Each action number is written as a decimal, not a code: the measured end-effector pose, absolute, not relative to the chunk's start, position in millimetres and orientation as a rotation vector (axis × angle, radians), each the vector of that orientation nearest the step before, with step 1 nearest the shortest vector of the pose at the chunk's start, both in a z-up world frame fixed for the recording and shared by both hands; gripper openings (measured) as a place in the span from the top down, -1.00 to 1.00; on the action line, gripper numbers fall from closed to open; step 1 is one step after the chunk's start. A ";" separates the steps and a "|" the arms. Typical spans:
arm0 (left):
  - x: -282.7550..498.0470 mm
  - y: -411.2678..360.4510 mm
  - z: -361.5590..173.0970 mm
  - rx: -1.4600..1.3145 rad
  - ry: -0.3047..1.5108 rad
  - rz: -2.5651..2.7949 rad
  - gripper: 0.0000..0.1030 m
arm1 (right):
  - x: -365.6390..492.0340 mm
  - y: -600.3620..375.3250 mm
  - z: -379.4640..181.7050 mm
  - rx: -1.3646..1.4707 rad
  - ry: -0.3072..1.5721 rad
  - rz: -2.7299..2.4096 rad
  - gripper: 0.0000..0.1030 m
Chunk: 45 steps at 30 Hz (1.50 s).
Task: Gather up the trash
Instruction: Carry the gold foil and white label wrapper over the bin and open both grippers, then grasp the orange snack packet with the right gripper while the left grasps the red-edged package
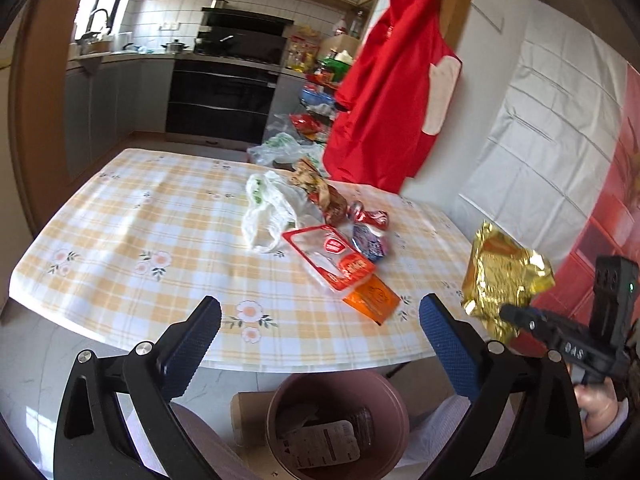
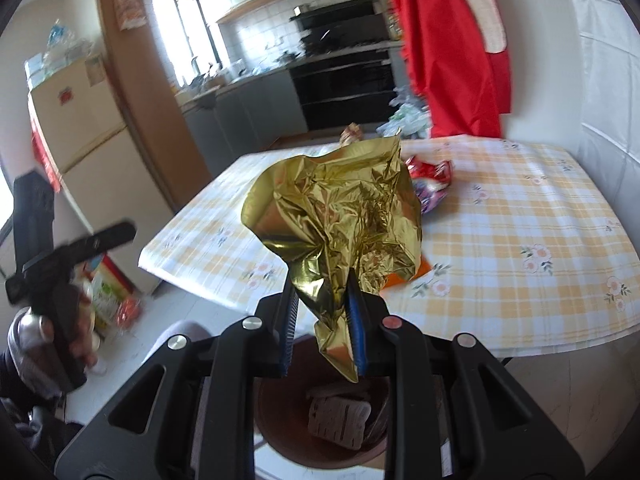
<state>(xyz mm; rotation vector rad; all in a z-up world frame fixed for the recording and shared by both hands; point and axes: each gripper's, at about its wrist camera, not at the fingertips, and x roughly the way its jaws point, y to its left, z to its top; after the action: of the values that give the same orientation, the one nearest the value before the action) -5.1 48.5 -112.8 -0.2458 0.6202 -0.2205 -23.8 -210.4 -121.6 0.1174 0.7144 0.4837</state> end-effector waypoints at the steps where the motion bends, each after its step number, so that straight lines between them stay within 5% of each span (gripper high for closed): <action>1: -5.6 51.5 -112.9 -0.252 0.620 -0.213 -0.89 | -24.7 -207.6 -123.1 0.109 0.725 0.492 0.50; 17: -5.1 60.9 -125.4 -0.274 0.661 -0.177 -0.89 | -31.0 -175.6 -151.6 0.075 0.863 0.581 0.43; 27: -4.3 59.2 -125.9 -0.271 0.666 -0.178 -0.89 | -25.2 -195.6 -146.6 0.122 0.841 0.513 0.02; 35: -4.5 58.4 -129.5 -0.269 0.674 -0.174 -0.89 | -21.6 -208.1 -147.6 0.143 0.837 0.434 -0.77; 45: -1.9 60.9 -139.5 -0.264 0.695 -0.162 -0.89 | -16.1 -211.2 -162.9 0.104 0.858 0.392 -0.82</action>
<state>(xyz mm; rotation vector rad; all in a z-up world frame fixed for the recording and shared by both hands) -1.9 60.9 -139.5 -0.2642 0.6951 -0.1617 -16.1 -211.2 -162.9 0.1036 0.8581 0.3916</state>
